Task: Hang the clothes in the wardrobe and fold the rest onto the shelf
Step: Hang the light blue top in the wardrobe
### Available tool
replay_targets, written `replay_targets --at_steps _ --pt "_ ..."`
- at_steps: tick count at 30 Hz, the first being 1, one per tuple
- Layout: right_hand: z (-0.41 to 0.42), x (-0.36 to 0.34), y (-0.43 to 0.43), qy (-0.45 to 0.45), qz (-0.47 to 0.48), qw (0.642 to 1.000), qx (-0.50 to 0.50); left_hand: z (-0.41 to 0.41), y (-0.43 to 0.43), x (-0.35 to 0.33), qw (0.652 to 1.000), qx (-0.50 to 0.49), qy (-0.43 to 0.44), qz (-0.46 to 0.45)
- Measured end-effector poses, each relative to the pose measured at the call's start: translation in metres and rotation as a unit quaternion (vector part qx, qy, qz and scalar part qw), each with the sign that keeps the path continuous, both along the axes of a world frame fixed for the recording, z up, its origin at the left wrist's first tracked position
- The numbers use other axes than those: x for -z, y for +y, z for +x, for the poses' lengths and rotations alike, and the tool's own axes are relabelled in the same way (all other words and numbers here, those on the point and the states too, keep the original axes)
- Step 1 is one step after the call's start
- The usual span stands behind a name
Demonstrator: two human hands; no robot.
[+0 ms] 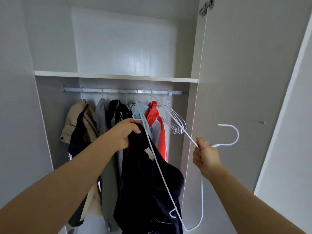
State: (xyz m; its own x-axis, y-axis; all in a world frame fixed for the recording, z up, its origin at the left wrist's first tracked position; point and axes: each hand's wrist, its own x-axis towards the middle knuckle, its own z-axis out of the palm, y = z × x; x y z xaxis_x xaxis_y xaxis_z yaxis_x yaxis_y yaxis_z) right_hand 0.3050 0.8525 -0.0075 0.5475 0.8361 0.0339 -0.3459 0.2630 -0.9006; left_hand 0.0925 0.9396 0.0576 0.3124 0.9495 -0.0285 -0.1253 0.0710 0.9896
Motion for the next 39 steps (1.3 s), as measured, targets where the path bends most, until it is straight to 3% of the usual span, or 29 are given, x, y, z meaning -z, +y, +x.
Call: replay_targets --at_steps 3,8,13,20,25,29,31,35,39 --pt "-0.001 0.002 0.005 -0.022 -0.009 1.0 -0.017 -0.001 0.012 -0.006 0.989 -0.091 0.092 0.069" --pt "-0.002 0.005 0.011 -0.045 -0.017 0.999 -0.019 -0.014 0.031 -0.002 0.95 -0.146 0.211 0.178" --pt "0.0 0.008 0.014 -0.119 -0.041 0.991 -0.039 -0.029 0.045 -0.001 0.931 -0.188 0.234 0.206" --pt "-0.005 -0.001 0.016 -0.164 -0.054 0.983 -0.071 -0.04 0.053 -0.008 0.922 -0.222 0.199 0.249" --pt "-0.011 -0.014 0.018 -0.217 -0.08 0.97 -0.071 -0.046 0.044 -0.007 0.855 -0.174 0.359 0.332" --pt "-0.033 -0.018 0.026 -0.264 -0.081 0.958 -0.076 -0.036 0.032 0.001 0.809 -0.153 0.4 0.402" --pt "-0.043 -0.019 0.03 -0.267 -0.078 0.958 -0.075 -0.028 0.028 0.006 0.813 -0.14 0.384 0.415" --pt "-0.059 -0.018 0.034 -0.278 -0.076 0.955 -0.069 -0.01 0.012 0.02 0.861 -0.141 0.278 0.402" --pt "-0.071 -0.014 0.037 -0.253 -0.08 0.963 -0.045 0.013 -0.012 0.039 0.944 -0.074 0.112 0.3"
